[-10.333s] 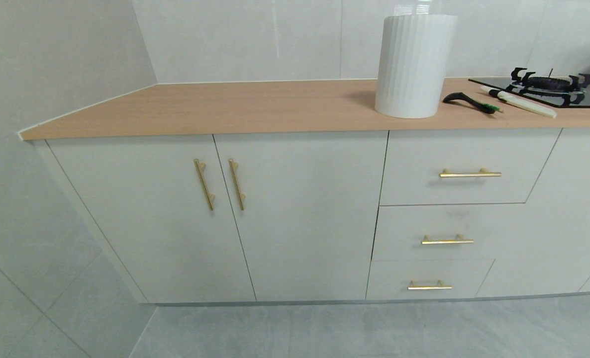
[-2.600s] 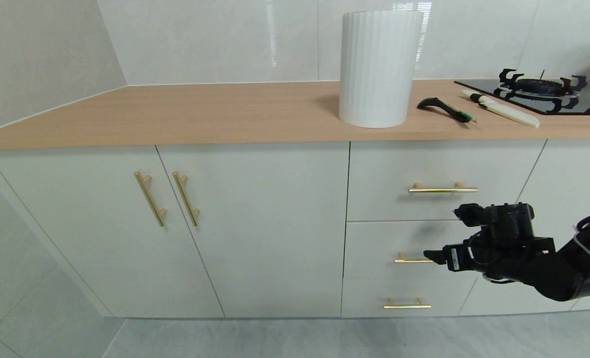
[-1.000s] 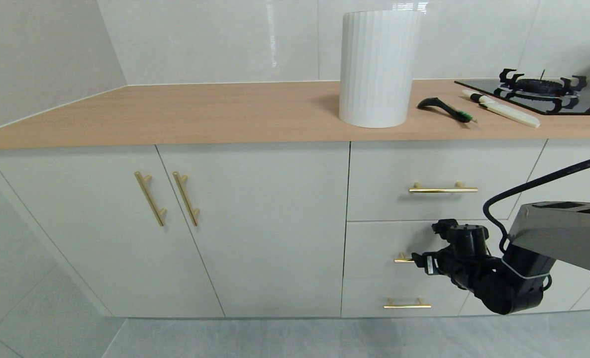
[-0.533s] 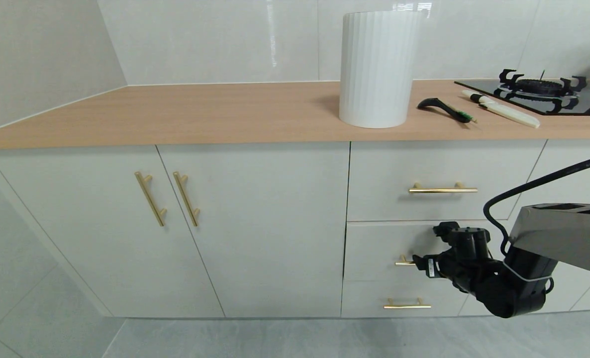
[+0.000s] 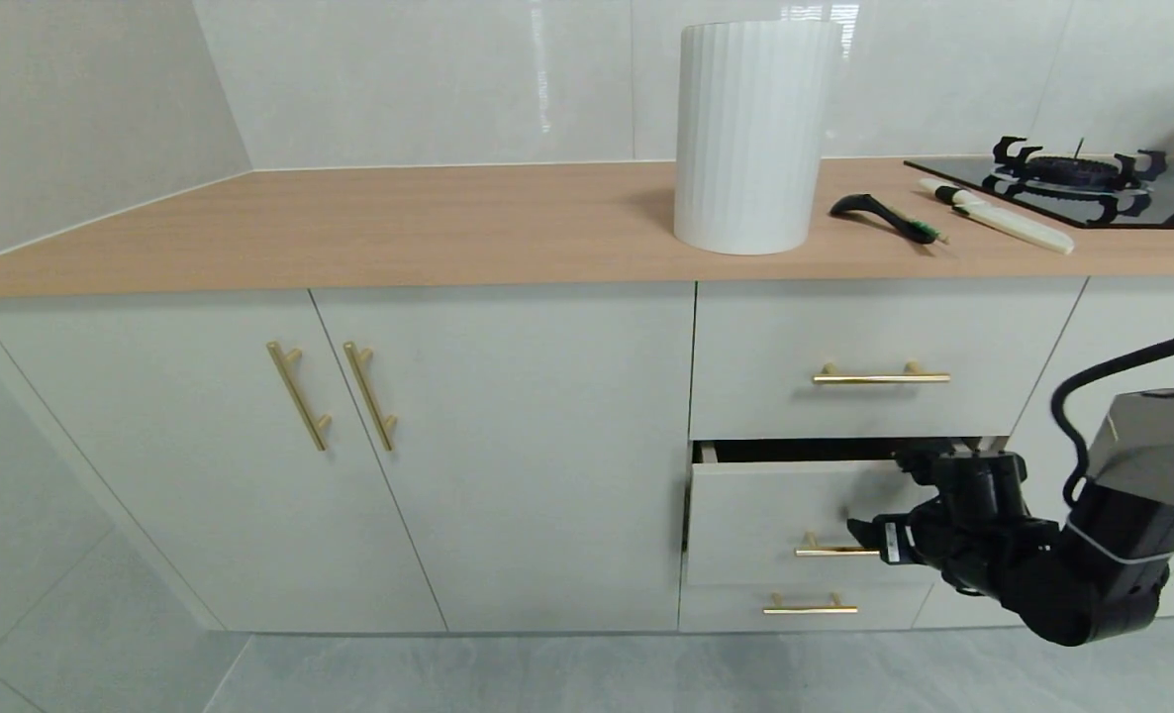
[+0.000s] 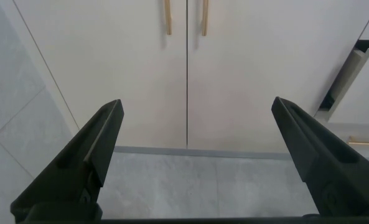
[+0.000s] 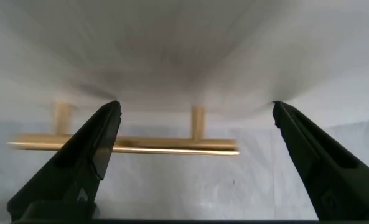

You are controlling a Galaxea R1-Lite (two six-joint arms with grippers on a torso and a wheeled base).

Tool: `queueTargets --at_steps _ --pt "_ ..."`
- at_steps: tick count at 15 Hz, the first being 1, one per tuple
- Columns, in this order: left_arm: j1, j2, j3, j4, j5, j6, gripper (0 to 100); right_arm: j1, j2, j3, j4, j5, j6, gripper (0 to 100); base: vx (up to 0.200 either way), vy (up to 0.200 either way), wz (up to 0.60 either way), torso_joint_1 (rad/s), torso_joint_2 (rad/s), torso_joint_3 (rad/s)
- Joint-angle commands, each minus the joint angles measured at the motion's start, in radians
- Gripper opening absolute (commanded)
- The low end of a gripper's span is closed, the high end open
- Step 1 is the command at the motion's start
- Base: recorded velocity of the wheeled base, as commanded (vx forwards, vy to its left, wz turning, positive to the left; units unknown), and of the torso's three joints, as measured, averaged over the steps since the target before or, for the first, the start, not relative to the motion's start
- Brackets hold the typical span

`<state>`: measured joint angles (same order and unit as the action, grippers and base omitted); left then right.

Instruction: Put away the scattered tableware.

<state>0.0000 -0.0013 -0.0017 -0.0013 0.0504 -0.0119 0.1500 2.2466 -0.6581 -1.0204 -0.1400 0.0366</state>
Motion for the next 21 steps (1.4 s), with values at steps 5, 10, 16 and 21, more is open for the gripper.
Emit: queueTargets --at_steps 5,10,16,21 --pt "0.0 0.001 0.0 0.0 0.0 0.0 100 -0.012 -0.61 0.037 0.368 0.161 0.003 100 0.0 0.0 0.0 0.0 0.0 0.0" --pt "0.0 0.001 0.0 0.0 0.0 0.0 100 -0.001 -0.542 -0.23 0.706 0.209 0.003 100 0.0 0.0 0.0 0.0 0.0 0.0" --pt "0.0 0.001 0.0 0.0 0.0 0.0 100 0.062 -0.311 -0.334 0.712 0.217 0.014 100 0.0 0.0 0.0 0.0 0.0 0.0" --pt "0.0 0.001 0.0 0.0 0.002 0.0 100 0.1 -0.19 -0.368 0.622 0.068 0.077 100 0.0 0.0 0.0 0.0 0.0 0.0"
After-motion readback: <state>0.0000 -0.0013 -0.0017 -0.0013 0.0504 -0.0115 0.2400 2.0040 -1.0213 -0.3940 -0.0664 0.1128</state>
